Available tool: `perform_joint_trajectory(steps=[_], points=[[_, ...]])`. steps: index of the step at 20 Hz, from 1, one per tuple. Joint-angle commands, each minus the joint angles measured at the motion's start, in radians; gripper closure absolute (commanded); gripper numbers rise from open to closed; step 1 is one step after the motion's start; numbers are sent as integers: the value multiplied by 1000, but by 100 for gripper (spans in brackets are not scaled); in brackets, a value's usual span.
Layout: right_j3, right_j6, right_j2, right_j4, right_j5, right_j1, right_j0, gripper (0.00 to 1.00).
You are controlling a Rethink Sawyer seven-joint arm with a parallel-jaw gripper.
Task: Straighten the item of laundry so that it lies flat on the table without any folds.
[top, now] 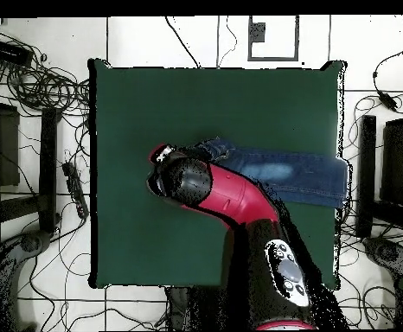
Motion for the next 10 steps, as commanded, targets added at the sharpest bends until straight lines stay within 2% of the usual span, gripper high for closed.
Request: perform_joint_trajectory(steps=[1, 10], points=[[-180, 369, -91, 76, 191, 118, 110, 100], [-329, 445, -189, 93, 220, 256, 211, 100]])
